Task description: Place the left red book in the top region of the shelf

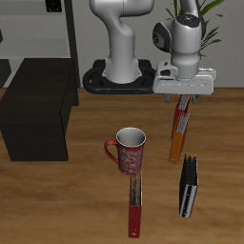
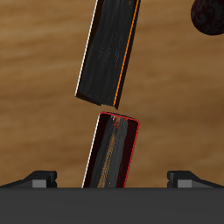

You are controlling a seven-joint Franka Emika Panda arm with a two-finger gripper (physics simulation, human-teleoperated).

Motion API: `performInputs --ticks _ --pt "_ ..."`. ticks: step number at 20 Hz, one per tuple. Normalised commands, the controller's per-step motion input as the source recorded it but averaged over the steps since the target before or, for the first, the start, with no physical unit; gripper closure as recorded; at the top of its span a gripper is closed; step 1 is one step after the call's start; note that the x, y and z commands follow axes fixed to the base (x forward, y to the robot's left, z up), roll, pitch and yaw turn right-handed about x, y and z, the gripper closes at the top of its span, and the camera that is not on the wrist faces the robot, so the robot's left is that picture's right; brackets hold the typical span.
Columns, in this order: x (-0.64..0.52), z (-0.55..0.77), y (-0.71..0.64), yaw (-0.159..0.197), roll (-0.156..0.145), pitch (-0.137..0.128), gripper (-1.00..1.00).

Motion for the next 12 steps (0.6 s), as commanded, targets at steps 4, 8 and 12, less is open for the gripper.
performInputs --ticks 4,8,12 --pt "0.06 -0.15 0.0 -0.005 -0.015 0.04 -1.0" --pt "0.06 -0.17 -0.04 0.001 0.0 0.032 -1.0" --pt "0.06 -0.17 -0.1 -0.006 -0.022 0.04 1.0"
